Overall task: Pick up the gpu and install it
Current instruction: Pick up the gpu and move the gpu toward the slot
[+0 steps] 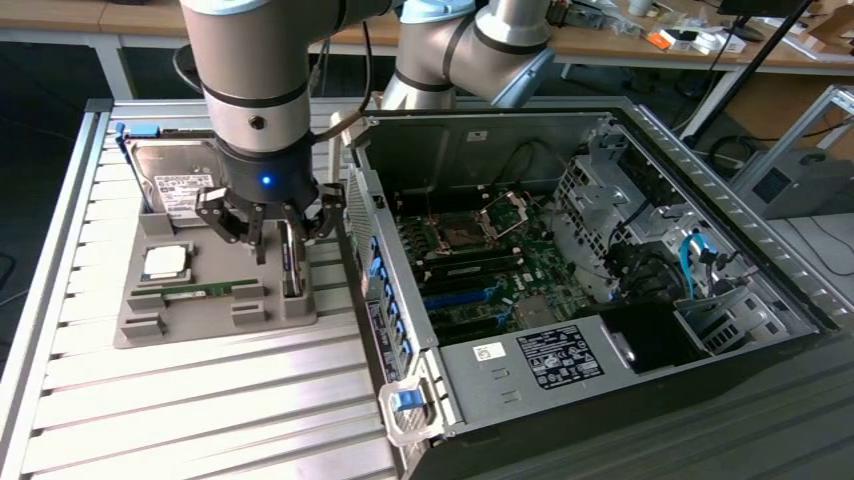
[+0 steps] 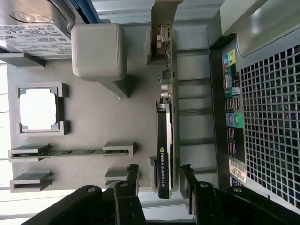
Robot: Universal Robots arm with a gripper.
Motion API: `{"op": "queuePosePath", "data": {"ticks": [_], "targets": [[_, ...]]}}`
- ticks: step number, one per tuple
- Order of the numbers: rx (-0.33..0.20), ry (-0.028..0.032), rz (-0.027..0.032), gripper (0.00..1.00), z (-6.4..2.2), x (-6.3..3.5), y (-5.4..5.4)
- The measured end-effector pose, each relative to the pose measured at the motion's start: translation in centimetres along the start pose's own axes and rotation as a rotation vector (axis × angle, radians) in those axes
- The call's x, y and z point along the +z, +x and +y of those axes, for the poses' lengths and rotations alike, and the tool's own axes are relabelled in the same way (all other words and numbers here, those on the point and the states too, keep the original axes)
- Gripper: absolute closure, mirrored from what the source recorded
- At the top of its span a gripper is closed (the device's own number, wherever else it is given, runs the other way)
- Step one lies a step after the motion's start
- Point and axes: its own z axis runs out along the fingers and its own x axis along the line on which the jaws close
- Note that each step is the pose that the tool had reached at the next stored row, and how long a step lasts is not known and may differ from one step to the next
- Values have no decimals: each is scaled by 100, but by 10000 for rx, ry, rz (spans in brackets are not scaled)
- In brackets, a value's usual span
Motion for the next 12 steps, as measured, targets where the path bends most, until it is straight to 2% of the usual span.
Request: {"op": "queuePosePath", "data": {"ticks": [8, 12], "targets": [[0, 1, -1, 52, 4, 6, -3], [1, 5, -2, 52, 57, 11, -68]]}}
